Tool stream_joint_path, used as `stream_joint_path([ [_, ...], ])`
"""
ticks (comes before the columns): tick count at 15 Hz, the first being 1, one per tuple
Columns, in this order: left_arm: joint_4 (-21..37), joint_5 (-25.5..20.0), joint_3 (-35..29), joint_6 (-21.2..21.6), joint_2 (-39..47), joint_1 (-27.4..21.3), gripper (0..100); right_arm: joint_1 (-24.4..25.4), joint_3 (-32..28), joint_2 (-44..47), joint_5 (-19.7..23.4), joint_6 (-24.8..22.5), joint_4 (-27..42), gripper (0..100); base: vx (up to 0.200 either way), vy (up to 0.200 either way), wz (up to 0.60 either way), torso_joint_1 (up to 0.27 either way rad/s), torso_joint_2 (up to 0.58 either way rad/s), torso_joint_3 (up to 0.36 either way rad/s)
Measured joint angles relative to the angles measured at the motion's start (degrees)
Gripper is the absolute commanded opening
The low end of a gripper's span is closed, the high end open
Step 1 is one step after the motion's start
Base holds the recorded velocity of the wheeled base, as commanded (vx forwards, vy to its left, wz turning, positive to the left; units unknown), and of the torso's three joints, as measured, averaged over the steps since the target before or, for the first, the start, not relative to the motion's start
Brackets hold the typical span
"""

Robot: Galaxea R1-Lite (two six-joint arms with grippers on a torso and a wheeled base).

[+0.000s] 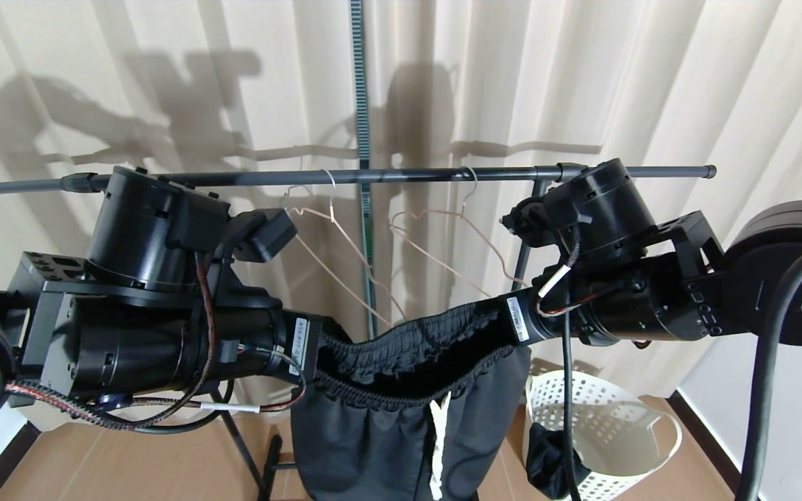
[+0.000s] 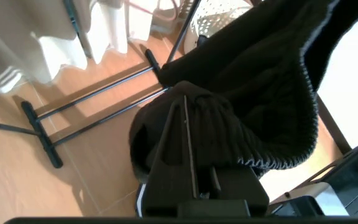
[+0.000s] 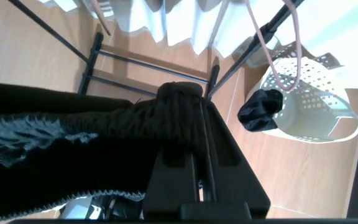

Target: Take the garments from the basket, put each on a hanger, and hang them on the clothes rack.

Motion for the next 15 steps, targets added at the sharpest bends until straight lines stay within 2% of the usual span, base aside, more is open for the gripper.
stream_joint_path([
  [1, -0.05, -0.02, -0.98, -0.18, 0.24, -0.05, 0, -0.33, 0.22, 0.17, 0.24, -0.01, 0.09, 100, 0.000, 0.000, 0.00, 0.000, 0.00, 0.000],
  [5, 0.04, 0.00, -5.52, -1.33, 2.43, -0.10, 0, -1.43, 4.34, -0.22, 2.63, -2.85, -1.38, 100, 0.000, 0.000, 0.00, 0.000, 0.00, 0.000],
  [9, 0.13, 1.06, -9.55, -1.45, 4.77, -0.10, 0, -2.39, 14.73, -2.26, 7.62, -9.56, -12.30, 100, 0.000, 0.000, 0.00, 0.000, 0.00, 0.000],
  [12, 0.15, 1.06, -10.14, -1.44, 5.36, 0.00, 0, -2.47, 23.65, -3.96, 17.18, -14.24, -23.67, 100, 0.000, 0.000, 0.00, 0.000, 0.00, 0.000],
  [14, 0.17, 1.04, -10.06, -1.44, 5.47, 0.01, 0, -2.12, 27.36, -5.32, 25.37, -15.97, -30.57, 100, 0.000, 0.000, 0.00, 0.000, 0.00, 0.000],
  [15, 0.17, 1.06, -10.03, -1.37, 5.51, 0.09, 0, -1.54, 28.43, -5.90, 27.97, -16.71, -32.78, 100, 0.000, 0.000, 0.00, 0.000, 0.00, 0.000],
])
